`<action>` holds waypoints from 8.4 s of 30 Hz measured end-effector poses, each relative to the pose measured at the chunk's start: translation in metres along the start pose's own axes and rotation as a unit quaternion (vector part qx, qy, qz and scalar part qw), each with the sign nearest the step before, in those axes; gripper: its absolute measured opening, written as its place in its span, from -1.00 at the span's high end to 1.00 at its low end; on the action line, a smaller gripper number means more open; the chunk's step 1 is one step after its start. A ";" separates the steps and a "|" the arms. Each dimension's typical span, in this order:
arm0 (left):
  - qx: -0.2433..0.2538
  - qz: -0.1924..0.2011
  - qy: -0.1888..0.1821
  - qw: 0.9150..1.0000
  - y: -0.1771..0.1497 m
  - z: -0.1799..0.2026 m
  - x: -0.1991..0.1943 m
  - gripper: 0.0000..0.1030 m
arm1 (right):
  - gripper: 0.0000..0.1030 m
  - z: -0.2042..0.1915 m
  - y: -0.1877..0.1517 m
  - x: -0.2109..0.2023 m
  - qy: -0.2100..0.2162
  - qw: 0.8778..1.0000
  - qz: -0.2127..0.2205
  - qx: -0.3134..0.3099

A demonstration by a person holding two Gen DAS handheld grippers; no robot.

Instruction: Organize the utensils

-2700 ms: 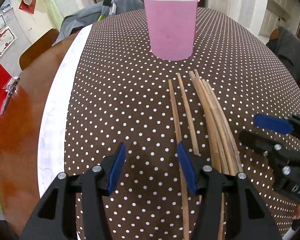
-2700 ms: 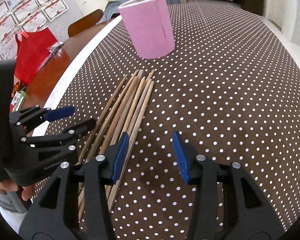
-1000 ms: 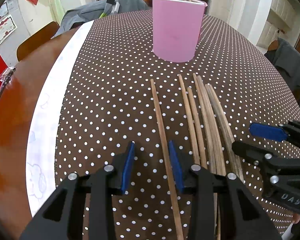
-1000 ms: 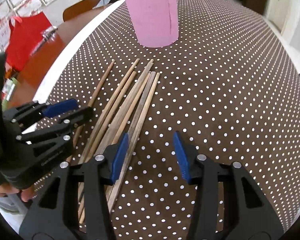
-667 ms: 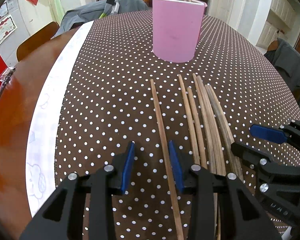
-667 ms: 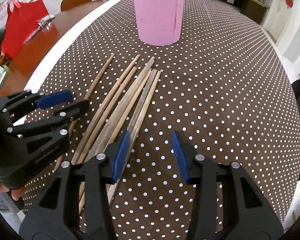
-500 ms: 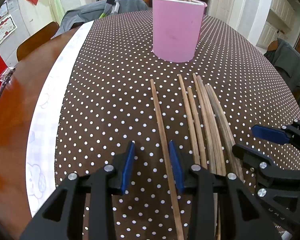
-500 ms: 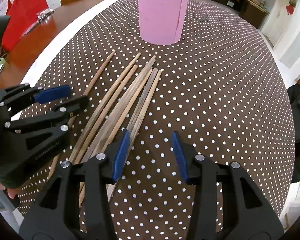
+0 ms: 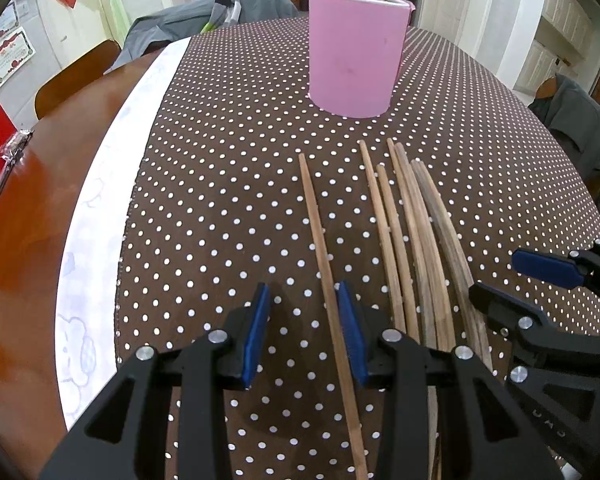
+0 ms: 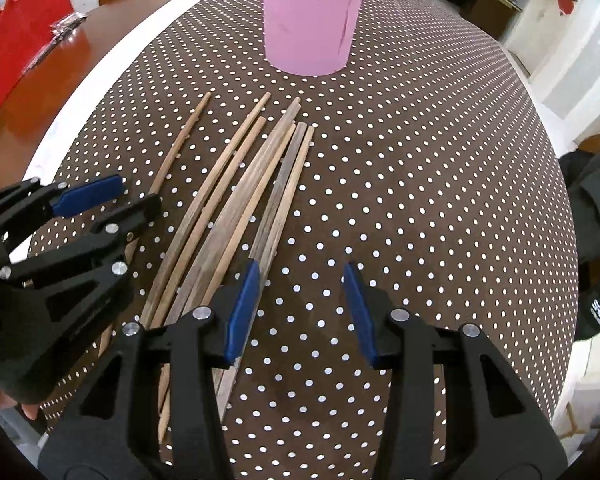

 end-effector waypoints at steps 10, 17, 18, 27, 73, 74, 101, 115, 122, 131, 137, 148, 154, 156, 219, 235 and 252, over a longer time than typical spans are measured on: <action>-0.004 0.003 -0.003 1.000 -0.002 -0.003 -0.001 0.30 | 0.06 -0.007 0.022 0.011 -0.004 1.000 -0.018 0.022; -0.004 -0.006 -0.002 1.000 0.003 -0.002 0.002 0.31 | 0.27 -0.005 0.027 0.021 0.013 1.000 -0.007 0.015; -0.003 -0.009 -0.002 1.000 0.005 -0.001 0.003 0.31 | 0.37 -0.006 0.027 0.020 0.022 1.000 -0.007 0.012; 0.002 -0.054 0.001 0.999 0.021 0.004 0.012 0.88 | 0.80 0.019 0.027 0.019 0.066 0.998 -0.011 0.011; -0.045 0.373 -0.245 0.894 0.122 0.056 -0.124 0.89 | 0.87 0.127 0.070 -0.148 0.104 0.907 0.404 0.048; -0.050 0.382 -0.245 0.890 0.127 0.055 -0.125 0.89 | 0.87 0.128 0.075 -0.149 0.104 0.903 0.414 0.049; -0.111 0.501 -0.198 0.835 0.200 0.050 -0.109 0.89 | 0.87 0.151 0.145 -0.141 0.053 0.864 0.496 0.072; -0.105 0.481 -0.172 0.853 0.206 0.065 -0.073 0.89 | 0.88 0.159 0.151 -0.121 0.062 0.871 0.479 0.085; -0.092 0.456 -0.160 0.871 0.194 0.064 -0.067 0.89 | 0.87 0.154 0.153 -0.119 0.066 0.875 0.472 0.080; -0.075 0.433 -0.143 0.887 0.184 0.062 -0.068 0.86 | 0.87 0.143 0.155 -0.121 0.072 0.877 0.471 0.068; -0.081 0.419 -0.136 0.894 0.176 0.051 -0.080 0.54 | 0.87 0.143 0.155 -0.123 0.074 0.875 0.474 0.070; -0.112 0.343 -0.088 0.929 0.181 0.015 -0.085 0.42 | 0.87 0.138 0.145 -0.142 0.071 0.842 0.528 0.088; -0.100 0.345 -0.079 0.930 0.181 0.013 -0.093 0.42 | 0.87 0.140 0.146 -0.152 0.040 0.825 0.555 0.102; -0.100 0.344 -0.080 0.930 0.180 0.013 -0.094 0.42 | 0.87 0.139 0.151 -0.151 0.029 0.824 0.555 0.105; -0.061 0.264 -0.091 0.958 0.095 0.023 -0.120 0.20 | 0.08 0.090 0.052 -0.122 -0.026 0.912 0.402 0.075; 0.019 0.076 -0.050 0.996 0.008 0.032 -0.056 0.20 | 0.03 0.063 -0.013 -0.071 0.026 0.954 0.290 0.070; -0.012 -0.020 -0.042 0.999 -0.007 0.026 -0.003 0.20 | 0.03 0.058 -0.033 -0.036 0.080 0.970 0.213 0.087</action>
Point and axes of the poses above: each gripper's, at about its wrist camera, not at the fingertips, and x roughly the way its jaws point, z to its right, y to its top, the point moved 5 cm from there along x, roughly the way its jaws point, and after that the axes turned 13 degrees about -x, right-handed, at the moved point
